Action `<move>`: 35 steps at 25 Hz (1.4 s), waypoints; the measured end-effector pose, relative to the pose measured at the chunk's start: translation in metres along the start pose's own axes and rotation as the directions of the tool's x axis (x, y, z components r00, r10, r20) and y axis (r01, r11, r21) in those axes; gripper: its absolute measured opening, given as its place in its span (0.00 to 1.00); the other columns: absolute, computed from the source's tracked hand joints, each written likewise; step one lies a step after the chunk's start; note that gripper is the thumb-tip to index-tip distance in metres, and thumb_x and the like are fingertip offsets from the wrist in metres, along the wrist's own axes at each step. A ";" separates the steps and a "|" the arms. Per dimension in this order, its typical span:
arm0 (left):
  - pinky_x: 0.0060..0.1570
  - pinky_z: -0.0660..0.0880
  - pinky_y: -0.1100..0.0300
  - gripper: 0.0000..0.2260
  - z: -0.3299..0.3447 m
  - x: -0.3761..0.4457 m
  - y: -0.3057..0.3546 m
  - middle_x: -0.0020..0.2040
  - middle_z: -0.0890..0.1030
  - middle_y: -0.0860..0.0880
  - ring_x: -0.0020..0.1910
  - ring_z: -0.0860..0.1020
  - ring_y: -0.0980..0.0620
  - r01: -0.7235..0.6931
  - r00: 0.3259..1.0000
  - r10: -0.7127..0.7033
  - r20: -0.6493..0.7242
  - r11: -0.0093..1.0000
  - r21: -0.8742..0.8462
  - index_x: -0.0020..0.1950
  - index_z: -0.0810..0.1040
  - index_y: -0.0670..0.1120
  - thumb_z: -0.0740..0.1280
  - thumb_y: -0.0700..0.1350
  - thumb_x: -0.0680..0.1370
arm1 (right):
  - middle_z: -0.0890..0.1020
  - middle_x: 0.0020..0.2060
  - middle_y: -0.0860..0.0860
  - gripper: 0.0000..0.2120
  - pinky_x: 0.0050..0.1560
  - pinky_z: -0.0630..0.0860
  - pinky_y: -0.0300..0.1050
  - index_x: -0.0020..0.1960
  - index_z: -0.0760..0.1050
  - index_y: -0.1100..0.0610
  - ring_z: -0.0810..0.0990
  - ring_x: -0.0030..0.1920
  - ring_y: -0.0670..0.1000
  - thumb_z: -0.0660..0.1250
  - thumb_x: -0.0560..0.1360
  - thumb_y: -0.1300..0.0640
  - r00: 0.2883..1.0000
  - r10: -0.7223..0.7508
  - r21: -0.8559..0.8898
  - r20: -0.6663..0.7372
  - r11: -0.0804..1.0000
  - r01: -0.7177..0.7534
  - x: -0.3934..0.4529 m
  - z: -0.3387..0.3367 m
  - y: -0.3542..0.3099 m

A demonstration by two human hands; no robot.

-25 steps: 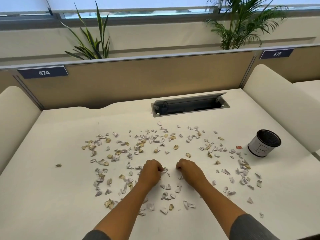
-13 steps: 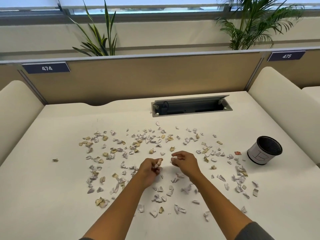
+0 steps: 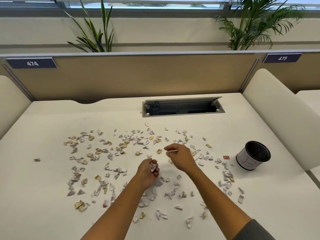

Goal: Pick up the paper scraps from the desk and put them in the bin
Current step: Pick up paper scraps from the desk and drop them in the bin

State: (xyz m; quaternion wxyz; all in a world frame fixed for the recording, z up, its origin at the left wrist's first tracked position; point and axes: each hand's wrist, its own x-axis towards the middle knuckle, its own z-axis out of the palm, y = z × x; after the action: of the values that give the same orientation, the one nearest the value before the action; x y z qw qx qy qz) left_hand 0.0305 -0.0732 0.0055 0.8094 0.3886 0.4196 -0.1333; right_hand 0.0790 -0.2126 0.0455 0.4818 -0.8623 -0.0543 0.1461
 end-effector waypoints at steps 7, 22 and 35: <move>0.28 0.59 0.61 0.16 0.002 0.006 -0.001 0.31 0.69 0.47 0.28 0.65 0.51 -0.040 0.997 0.042 -0.071 0.999 0.029 0.37 0.69 0.43 0.54 0.45 0.83 | 0.59 0.78 0.56 0.25 0.75 0.58 0.47 0.76 0.64 0.55 0.57 0.78 0.54 0.63 0.81 0.52 0.995 0.082 -0.460 0.049 0.886 -0.051 0.025 -0.047 0.084; 0.27 0.60 0.62 0.12 0.045 0.023 -0.020 0.30 0.71 0.47 0.28 0.66 0.51 -0.048 0.993 0.060 -0.103 0.993 0.110 0.38 0.71 0.42 0.55 0.41 0.80 | 0.82 0.49 0.52 0.11 0.47 0.75 0.43 0.52 0.82 0.58 0.79 0.47 0.51 0.61 0.78 0.65 0.993 -0.113 -0.508 0.027 0.854 0.111 0.012 -0.040 0.096; 0.28 0.61 0.60 0.14 0.068 0.023 -0.035 0.32 0.72 0.47 0.29 0.67 0.51 -0.046 0.994 0.057 -0.089 0.992 0.121 0.38 0.72 0.42 0.55 0.44 0.82 | 0.87 0.44 0.53 0.10 0.43 0.79 0.31 0.53 0.84 0.58 0.86 0.43 0.46 0.75 0.72 0.62 0.958 0.233 0.554 -0.168 0.826 -0.104 0.000 -0.215 0.098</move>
State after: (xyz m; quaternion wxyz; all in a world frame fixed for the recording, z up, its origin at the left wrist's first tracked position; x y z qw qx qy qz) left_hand 0.0653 -0.1444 -0.0071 0.7678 0.4526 0.4378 -0.1187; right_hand 0.1399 -0.4402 0.0686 0.6929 -0.7040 0.1217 0.0975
